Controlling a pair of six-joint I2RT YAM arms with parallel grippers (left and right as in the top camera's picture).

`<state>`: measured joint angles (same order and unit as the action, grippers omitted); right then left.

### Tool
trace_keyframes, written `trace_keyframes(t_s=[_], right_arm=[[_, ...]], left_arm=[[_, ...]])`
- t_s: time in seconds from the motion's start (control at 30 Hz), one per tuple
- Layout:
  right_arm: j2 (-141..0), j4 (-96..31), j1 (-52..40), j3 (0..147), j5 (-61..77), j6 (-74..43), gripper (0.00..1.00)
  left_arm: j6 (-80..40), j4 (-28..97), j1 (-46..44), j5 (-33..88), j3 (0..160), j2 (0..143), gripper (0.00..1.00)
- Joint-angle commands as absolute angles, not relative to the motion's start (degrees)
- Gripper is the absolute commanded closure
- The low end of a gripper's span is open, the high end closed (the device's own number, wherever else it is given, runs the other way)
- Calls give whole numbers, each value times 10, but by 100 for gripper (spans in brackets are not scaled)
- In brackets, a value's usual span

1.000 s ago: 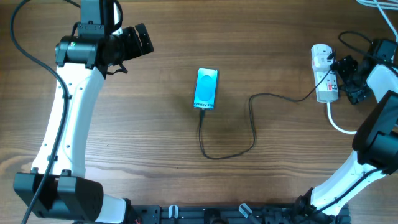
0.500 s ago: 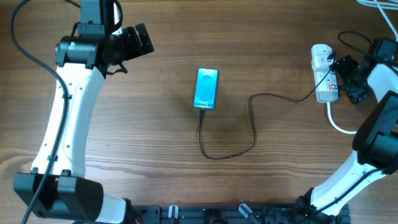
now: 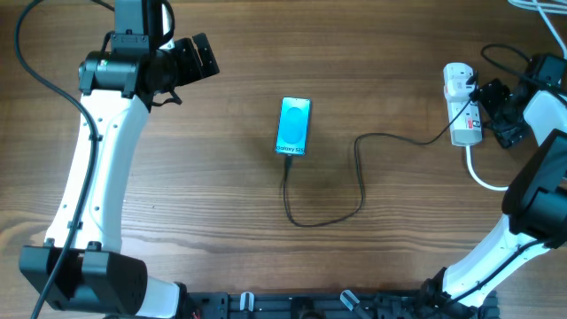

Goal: Plug charger to phone and switch on socket

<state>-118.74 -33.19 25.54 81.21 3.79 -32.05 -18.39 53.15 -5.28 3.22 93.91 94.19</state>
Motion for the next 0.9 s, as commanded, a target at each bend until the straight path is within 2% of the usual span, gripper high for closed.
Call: trace_keyframes(t_s=[0.0,0.4,0.73,0.87], right_arm=[[-1226,-343,242,811,65,-302,0],[-1179,-391,258,815,63,-319,0],[-1029,-558,278,815,33,-344,0],[-971,-618,265,784,35,-299,0]], left_arm=[[-189,531,-50,25,936,945,0],[-189,530,-50,25,936,945,0],[-189,530,-50,25,936,945,0],[-189,530,-50,25,936,945,0]])
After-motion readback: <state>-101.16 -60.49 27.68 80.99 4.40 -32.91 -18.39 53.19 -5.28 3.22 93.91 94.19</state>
